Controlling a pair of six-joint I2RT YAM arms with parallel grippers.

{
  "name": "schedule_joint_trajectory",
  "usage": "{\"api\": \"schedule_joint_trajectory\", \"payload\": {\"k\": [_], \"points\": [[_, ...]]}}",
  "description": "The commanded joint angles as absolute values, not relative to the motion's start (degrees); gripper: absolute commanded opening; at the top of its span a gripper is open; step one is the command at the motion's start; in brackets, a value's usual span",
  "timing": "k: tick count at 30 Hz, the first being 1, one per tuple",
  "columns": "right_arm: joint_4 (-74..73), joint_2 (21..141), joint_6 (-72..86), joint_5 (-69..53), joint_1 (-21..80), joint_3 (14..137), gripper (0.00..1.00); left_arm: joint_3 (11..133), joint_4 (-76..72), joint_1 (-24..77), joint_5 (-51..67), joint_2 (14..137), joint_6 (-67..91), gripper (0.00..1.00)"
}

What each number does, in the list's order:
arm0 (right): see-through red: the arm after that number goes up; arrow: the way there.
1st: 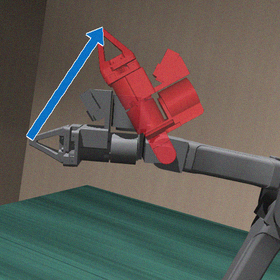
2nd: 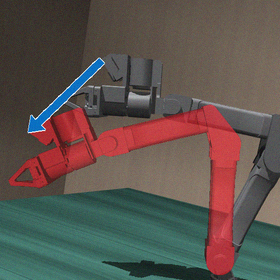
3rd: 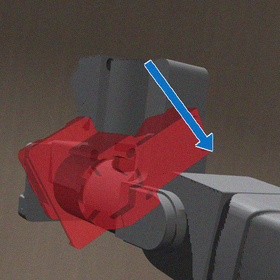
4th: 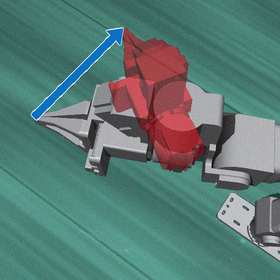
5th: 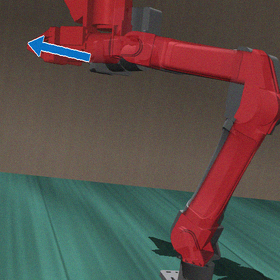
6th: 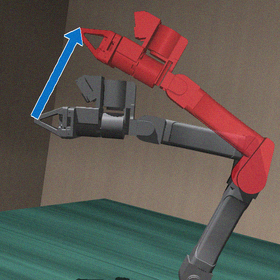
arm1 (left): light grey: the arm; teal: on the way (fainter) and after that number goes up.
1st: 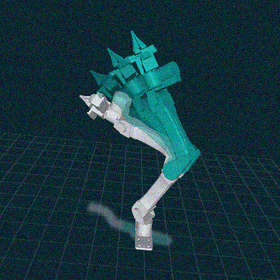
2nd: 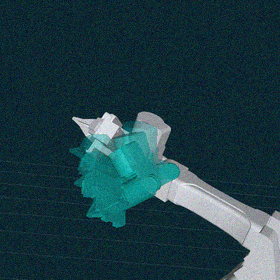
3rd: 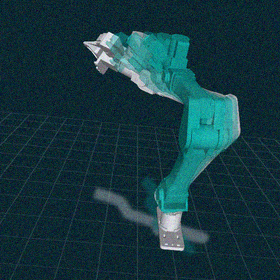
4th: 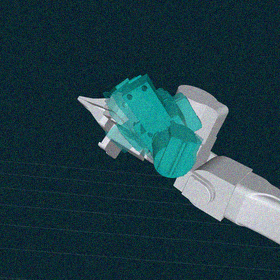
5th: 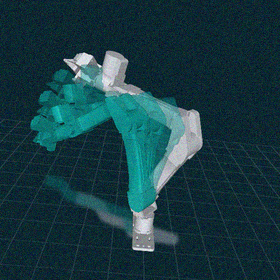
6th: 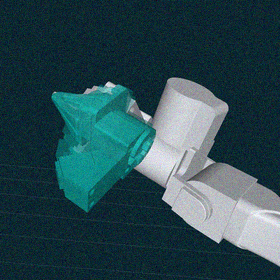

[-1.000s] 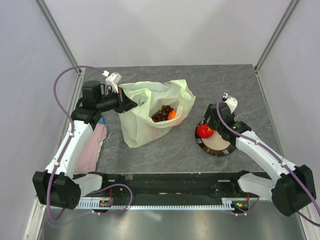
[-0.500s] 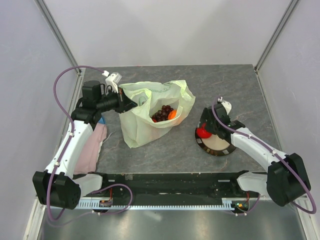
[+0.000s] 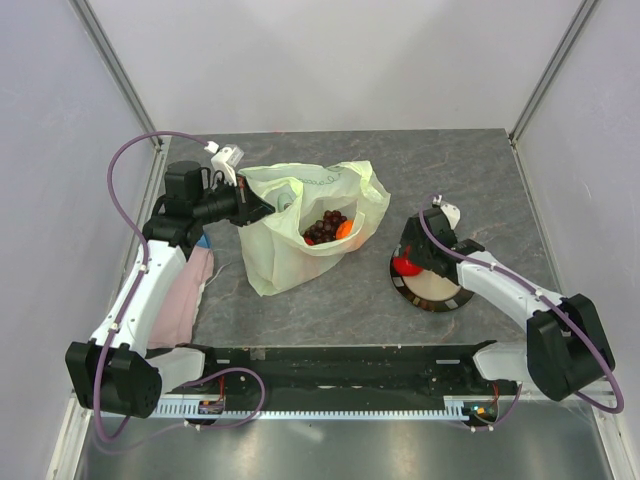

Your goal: Place the fruits into the plastic bag

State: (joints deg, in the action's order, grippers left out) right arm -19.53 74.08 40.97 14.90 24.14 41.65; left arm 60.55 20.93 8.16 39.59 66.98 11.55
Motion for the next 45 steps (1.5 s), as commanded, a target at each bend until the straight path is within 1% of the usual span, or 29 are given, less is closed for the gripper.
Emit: {"api": "schedule_joint_trajectory", "payload": {"k": [1, 2, 3, 5, 6, 11, 14, 18, 21, 22, 23, 24, 26, 27, 29, 30, 33, 36, 38, 42, 45], "points": [[-17.9, 75.1, 42.0, 13.8, 24.2, 41.1, 0.78, 60.8, 19.4, 8.1, 41.0, 67.1, 12.7, 0.02], [-17.8, 75.0, 41.9, 13.7, 24.2, 41.1, 0.76, 60.8, 19.4, 8.1, 41.0, 67.0, 12.7, 0.01], [-17.8, 74.7, 41.8, 13.8, 24.3, 41.1, 0.71, 60.9, 19.5, 8.1, 41.0, 67.0, 12.7, 0.01], [-17.9, 74.4, 41.7, 14.0, 24.2, 41.0, 0.67, 60.8, 19.5, 8.1, 41.0, 67.1, 12.7, 0.01], [-17.9, 73.9, 41.7, 13.9, 24.2, 41.0, 0.63, 60.8, 19.5, 8.1, 41.0, 67.0, 12.7, 0.01], [-18.8, 71.5, 41.7, 14.1, 24.3, 41.7, 0.57, 60.8, 19.5, 8.1, 41.0, 67.1, 12.7, 0.02], [-18.4, 67.7, 40.9, 13.1, 24.3, 42.2, 0.53, 60.8, 19.6, 8.1, 41.0, 67.0, 12.7, 0.02], [-12.7, 59.4, 37.6, 9.3, 25.1, 40.4, 0.52, 60.9, 19.5, 8.1, 41.1, 67.1, 12.8, 0.02], [-8.7, 54.7, 33.5, 7.2, 27.2, 39.2, 0.52, 60.9, 19.5, 8.1, 41.2, 67.1, 12.8, 0.01], [-5.2, 53.4, 31.3, 5.7, 28.6, 38.2, 0.52, 60.8, 19.5, 8.1, 41.2, 67.0, 12.8, 0.02], [-2.9, 52.2, 30.2, 0.9, 29.4, 37.8, 0.53, 60.9, 19.6, 8.1, 41.2, 67.0, 12.8, 0.02], [2.6, 50.5, 29.5, -3.2, 30.1, 37.2, 0.53, 60.8, 19.5, 8.1, 41.2, 67.1, 12.8, 0.01], [6.9, 50.2, 28.9, -8.2, 32.6, 37.1, 0.53, 60.9, 19.5, 8.1, 41.2, 67.1, 12.9, 0.02], [8.2, 51.5, 28.7, -9.8, 35.4, 39.0, 0.53, 60.8, 19.6, 8.1, 41.3, 67.1, 12.9, 0.02], [7.7, 55.0, 26.1, -8.3, 39.1, 41.8, 0.50, 60.9, 19.5, 8.1, 41.3, 67.1, 12.9, 0.02], [7.6, 56.2, 25.3, -5.7, 42.7, 44.4, 0.50, 60.8, 19.6, 8.1, 41.3, 67.1, 12.9, 0.02], [10.5, 59.9, 24.7, -0.5, 46.1, 47.8, 0.50, 60.8, 19.6, 8.1, 41.1, 67.1, 12.8, 0.02], [11.7, 63.6, 24.7, 3.6, 47.2, 51.4, 0.50, 60.8, 19.6, 8.1, 41.1, 67.1, 12.8, 0.02], [11.4, 66.9, 24.3, 8.8, 47.8, 53.3, 0.49, 60.8, 19.5, 8.1, 41.2, 67.1, 12.8, 0.02], [7.1, 73.6, 21.8, 15.3, 49.6, 59.5, 0.49, 60.8, 19.6, 8.1, 41.2, 67.2, 12.8, 0.01], [4.0, 78.7, 20.3, 22.7, 51.9, 63.2, 0.49, 60.8, 19.5, 8.1, 41.3, 67.2, 12.8, 0.02]]}}
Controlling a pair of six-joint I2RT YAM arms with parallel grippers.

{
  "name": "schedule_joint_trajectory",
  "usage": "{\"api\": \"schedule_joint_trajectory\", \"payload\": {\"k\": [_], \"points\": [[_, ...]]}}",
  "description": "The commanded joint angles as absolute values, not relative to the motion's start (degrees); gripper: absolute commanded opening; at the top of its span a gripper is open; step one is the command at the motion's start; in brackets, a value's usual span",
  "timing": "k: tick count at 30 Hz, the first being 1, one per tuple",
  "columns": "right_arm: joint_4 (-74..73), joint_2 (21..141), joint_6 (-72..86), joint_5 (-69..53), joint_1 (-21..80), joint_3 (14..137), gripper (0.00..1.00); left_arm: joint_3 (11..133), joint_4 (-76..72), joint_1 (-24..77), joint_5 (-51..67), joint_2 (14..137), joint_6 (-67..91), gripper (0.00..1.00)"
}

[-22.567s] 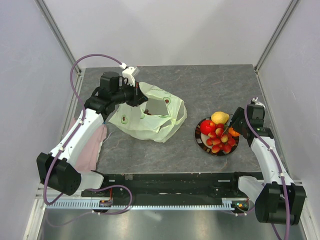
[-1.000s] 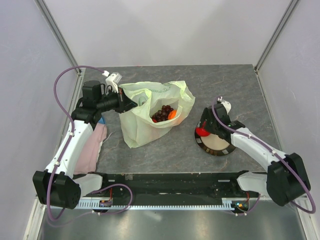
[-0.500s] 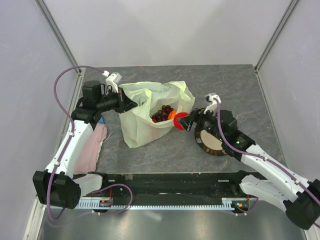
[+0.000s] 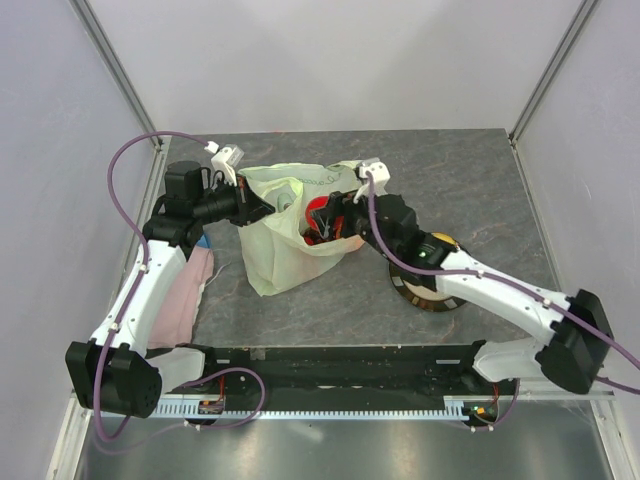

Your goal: Place the fruits into the plastic bag

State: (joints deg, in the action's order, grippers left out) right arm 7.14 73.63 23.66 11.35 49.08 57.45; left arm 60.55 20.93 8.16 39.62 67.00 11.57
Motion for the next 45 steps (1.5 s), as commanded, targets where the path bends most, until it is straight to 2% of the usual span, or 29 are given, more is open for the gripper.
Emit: {"api": "schedule_joint_trajectory", "payload": {"k": [1, 5, 14, 20, 26, 30, 33, 45], "points": [[3.3, 79.8, 18.6, 24.5, 52.7, 64.1, 0.49, 60.8, 19.5, 8.1, 41.2, 67.3, 12.8, 0.02], [-4.5, 87.4, 16.5, 35.1, 55.5, 70.1, 0.49, 60.8, 19.5, 8.1, 41.1, 67.4, 12.8, 0.02], [-15.1, 98.2, 20.9, 41.1, 55.7, 77.5, 0.51, 60.8, 19.5, 8.1, 41.3, 67.6, 12.8, 0.02], [-17.4, 101.3, 23.2, 40.7, 55.5, 77.8, 0.54, 60.8, 19.6, 8.1, 41.2, 67.4, 12.7, 0.01], [-17.8, 102.0, 24.7, 39.3, 54.5, 77.1, 0.67, 60.8, 19.5, 8.1, 41.3, 67.3, 12.7, 0.02], [-17.7, 102.0, 25.0, 38.7, 54.4, 76.9, 0.85, 60.9, 19.6, 8.1, 41.2, 67.3, 12.8, 0.02], [-17.6, 101.9, 25.0, 38.8, 54.3, 76.8, 0.93, 60.8, 19.5, 8.1, 41.4, 67.3, 12.8, 0.02], [-15.7, 98.2, 25.7, 37.3, 54.1, 74.7, 0.98, 60.8, 19.6, 8.1, 41.4, 67.1, 12.8, 0.02]]}}
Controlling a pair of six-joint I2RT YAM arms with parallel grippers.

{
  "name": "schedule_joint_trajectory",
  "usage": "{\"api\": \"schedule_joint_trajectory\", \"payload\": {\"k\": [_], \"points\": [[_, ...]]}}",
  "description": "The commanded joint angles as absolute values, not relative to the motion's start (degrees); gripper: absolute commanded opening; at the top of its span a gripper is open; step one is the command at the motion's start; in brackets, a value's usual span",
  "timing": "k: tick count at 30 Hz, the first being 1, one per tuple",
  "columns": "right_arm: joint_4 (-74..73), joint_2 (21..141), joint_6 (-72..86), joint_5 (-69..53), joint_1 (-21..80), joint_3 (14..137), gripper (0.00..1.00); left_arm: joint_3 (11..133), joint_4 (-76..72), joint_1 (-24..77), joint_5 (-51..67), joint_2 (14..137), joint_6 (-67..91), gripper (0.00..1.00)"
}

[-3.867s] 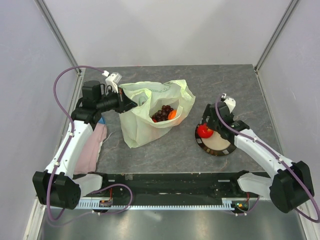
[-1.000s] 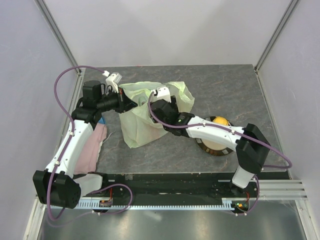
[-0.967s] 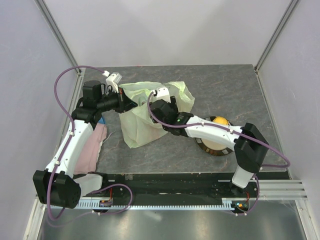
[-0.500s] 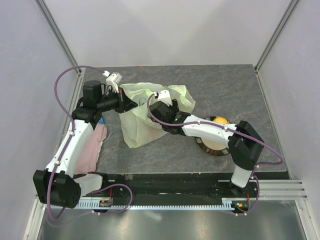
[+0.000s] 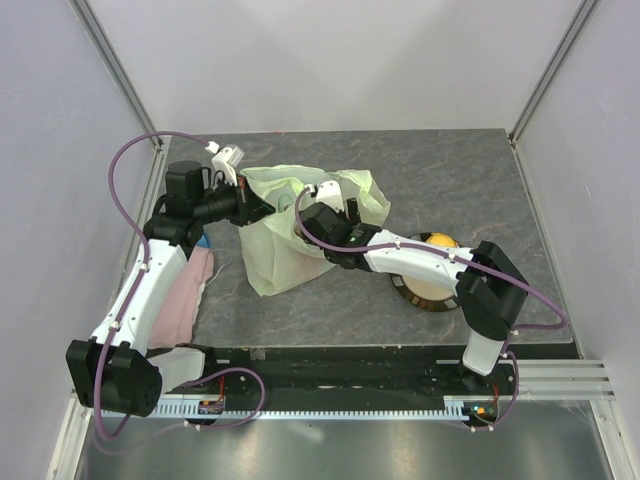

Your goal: Place the fruits into the plastic bag

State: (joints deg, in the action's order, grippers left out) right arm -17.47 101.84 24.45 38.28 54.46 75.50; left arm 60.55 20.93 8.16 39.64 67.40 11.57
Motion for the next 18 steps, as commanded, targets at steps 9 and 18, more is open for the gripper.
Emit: {"api": "schedule_joint_trajectory", "payload": {"k": [9, 18], "points": [[-6.3, 86.9, 22.2, 32.6, 53.6, 66.7, 0.89, 60.9, 19.6, 8.1, 41.6, 67.0, 12.8, 0.01], [3.0, 77.7, 22.6, 21.0, 53.7, 60.9, 0.84, 60.9, 19.6, 8.1, 41.6, 67.0, 12.9, 0.01]]}}
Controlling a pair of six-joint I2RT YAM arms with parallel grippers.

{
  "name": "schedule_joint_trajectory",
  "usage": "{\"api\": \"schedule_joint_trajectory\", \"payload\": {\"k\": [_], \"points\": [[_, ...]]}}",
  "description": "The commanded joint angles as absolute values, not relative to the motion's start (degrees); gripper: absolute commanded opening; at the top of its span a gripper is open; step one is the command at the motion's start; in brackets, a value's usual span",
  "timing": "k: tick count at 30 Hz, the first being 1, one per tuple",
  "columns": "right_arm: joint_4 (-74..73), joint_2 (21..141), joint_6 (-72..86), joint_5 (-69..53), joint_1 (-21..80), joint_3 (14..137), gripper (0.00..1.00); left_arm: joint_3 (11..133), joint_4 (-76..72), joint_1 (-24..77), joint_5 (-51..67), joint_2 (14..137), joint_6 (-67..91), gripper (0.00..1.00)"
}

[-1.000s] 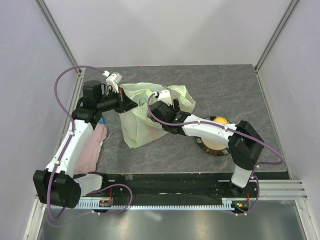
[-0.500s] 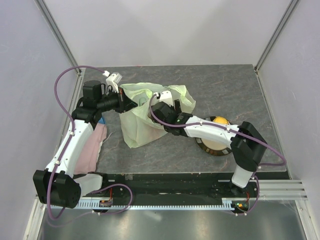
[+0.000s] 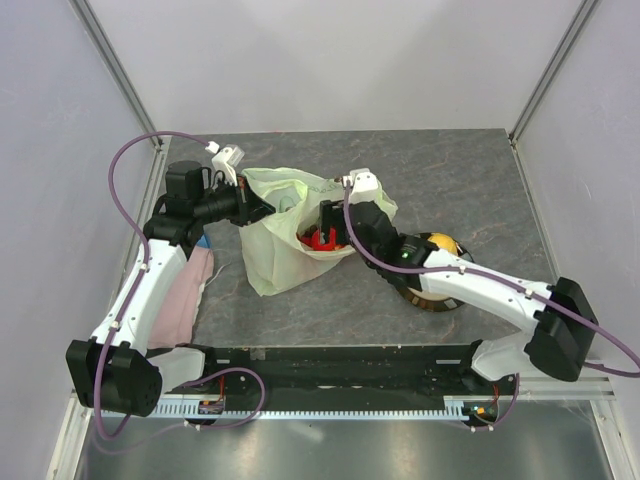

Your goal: Place the fruits into the plastic bag

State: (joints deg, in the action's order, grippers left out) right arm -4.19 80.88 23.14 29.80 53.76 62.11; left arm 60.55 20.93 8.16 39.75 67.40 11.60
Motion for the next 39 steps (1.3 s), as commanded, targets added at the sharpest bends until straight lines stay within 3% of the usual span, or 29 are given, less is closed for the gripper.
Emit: {"api": "schedule_joint_trajectory", "payload": {"k": [1, 12, 19, 23, 28, 34, 39], "points": [[4.6, 77.3, 22.3, 19.6, 53.6, 60.6, 0.84, 60.8, 19.6, 8.1, 41.6, 66.9, 12.9, 0.01], [4.9, 70.7, 18.5, 6.4, 54.8, 59.1, 0.84, 60.8, 19.6, 8.1, 41.4, 66.9, 12.8, 0.02], [0.9, 65.7, 19.0, 4.9, 54.8, 59.3, 0.84, 60.9, 19.6, 8.1, 41.2, 66.2, 12.8, 0.02], [0.4, 58.1, 19.9, 11.9, 54.3, 57.3, 0.84, 60.9, 19.6, 8.1, 40.9, 65.8, 12.7, 0.02], [-8.2, 51.3, 21.7, 17.7, 46.1, 59.7, 0.84, 61.0, 19.8, 8.1, 41.1, 66.0, 12.7, 0.02], [-21.5, 53.5, 24.7, 21.4, 34.3, 64.8, 0.84, 61.0, 19.9, 8.2, 41.3, 66.4, 12.7, 0.02], [-25.3, 56.6, 28.0, 15.0, 21.7, 64.0, 0.84, 61.0, 19.9, 8.1, 41.1, 66.0, 12.7, 0.01]]}}
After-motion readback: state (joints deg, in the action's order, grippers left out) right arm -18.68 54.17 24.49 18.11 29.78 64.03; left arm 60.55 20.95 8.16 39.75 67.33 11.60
